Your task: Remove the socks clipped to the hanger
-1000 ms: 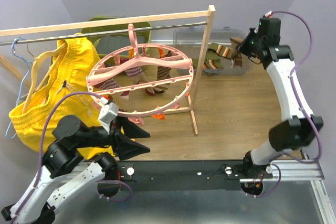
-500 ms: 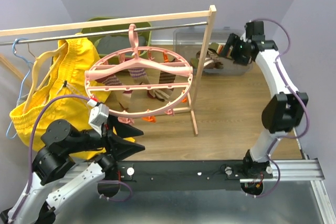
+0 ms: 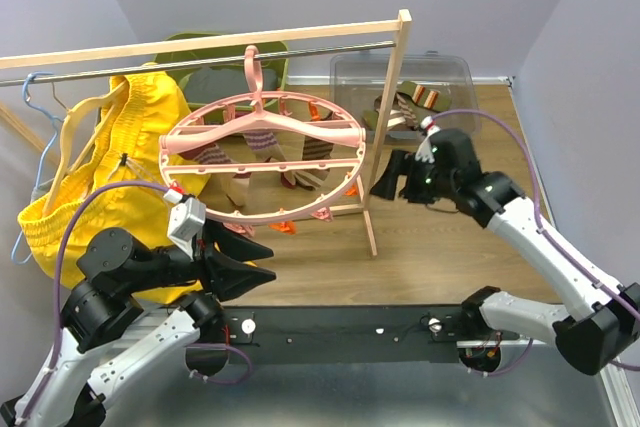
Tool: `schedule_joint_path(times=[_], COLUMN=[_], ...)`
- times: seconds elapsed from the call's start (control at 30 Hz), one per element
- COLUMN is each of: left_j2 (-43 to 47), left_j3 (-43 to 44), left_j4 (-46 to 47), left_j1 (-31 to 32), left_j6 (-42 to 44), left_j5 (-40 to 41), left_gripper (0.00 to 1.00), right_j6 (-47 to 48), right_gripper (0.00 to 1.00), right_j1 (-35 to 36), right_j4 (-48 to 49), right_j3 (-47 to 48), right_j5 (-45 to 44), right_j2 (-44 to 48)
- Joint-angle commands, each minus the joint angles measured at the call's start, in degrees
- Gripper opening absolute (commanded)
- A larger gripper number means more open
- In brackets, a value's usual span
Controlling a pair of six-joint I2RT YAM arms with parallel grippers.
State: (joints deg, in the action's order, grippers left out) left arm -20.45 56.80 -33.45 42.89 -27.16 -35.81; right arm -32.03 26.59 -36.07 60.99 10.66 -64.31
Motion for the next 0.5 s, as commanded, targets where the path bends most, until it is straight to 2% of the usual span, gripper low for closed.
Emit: schedule_joint_path(times=[0.0,0.07,0.2,0.23,0.4,0.47], left_j2=[0.1,0.1,1.5,1.8,4.1,4.7], left_j3=[1.5,2.1,2.8,3.0,3.3,3.2], left_j4=[1.9,2.8,4.8,5.1,5.1,5.1], left_j1=[0.1,0.1,0.1,0.1,0.1,0.1], left_j6=[1.1,0.9,0.1,-0.5,-2.0,-2.2], left_j5=[2.1,2.5,3.3,3.6,5.2,6.0], left_gripper=[0.54,0.52,0.46,0.46,0.44,0.44], right_j6=[-9.1,-11.6,-13.8,-14.1,-13.5,-11.8], right_gripper=[0.89,0.89,0.89,0.89,0.88,0.88], right_j1=[13.8,17.9,30.5,32.2,38.5,40.3], right_j4=[3.0,4.1,12.2,13.6,26.7,30.1], right_j3=[-3.6,-4.3,-7.4,-8.5,-12.3,-13.0], right_j5=[-4.5,-7.2,-14.5,-18.0,-23.1,-28.7], right_j2=[3.2,4.5,5.0,4.8,0.2,-1.9])
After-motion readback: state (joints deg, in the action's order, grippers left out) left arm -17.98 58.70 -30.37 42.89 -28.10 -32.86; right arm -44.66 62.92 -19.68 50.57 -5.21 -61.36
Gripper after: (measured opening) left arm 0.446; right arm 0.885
